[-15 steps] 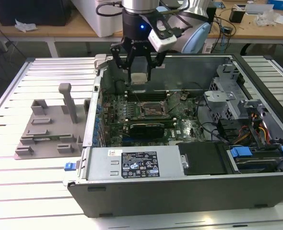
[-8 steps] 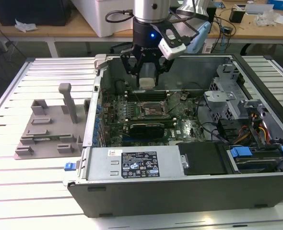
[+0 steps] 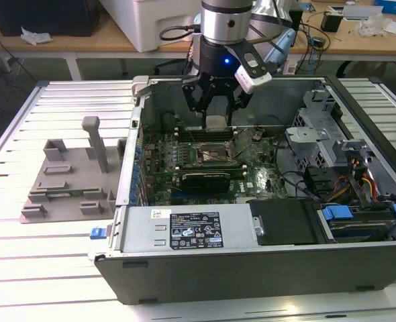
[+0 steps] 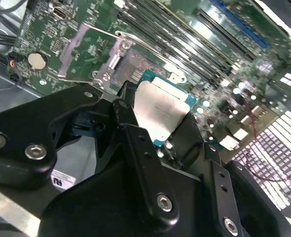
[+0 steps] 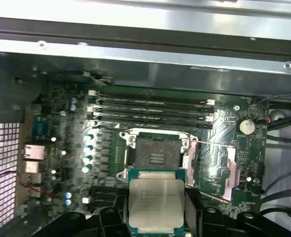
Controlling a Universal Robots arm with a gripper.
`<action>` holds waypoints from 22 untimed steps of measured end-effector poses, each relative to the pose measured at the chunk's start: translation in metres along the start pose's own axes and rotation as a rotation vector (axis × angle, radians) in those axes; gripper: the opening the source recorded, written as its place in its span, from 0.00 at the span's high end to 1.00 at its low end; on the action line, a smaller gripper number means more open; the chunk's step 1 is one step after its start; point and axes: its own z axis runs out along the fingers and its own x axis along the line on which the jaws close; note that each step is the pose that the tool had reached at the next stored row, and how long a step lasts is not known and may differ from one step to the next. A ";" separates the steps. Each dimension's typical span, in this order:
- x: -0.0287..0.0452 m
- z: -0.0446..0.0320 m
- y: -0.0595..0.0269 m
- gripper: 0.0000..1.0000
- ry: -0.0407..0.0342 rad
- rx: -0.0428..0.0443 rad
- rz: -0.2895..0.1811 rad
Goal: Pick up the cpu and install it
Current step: 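Pick up the cpu and move it towards the insertion slot, then place the cpu into insertion slot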
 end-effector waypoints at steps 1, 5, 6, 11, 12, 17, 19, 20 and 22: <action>-0.0015 0.0024 0.0003 0.45 0.0002 0.0002 0.000; -0.0023 0.0056 0.0006 0.45 0.0002 0.0003 0.000; -0.0023 0.0056 0.0006 0.45 0.0002 0.0001 0.000; -0.0023 0.0057 0.0007 0.45 0.0010 0.0006 0.082; -0.0023 0.0058 0.0007 0.45 0.0011 0.0005 0.098; -0.0023 0.0060 0.0007 0.45 0.0020 0.0001 0.194; -0.0023 0.0061 0.0006 0.45 0.0023 0.0000 0.227; -0.0023 0.0061 0.0006 0.45 0.0025 0.0000 0.245; -0.0023 0.0061 0.0007 0.45 0.0030 0.0003 0.300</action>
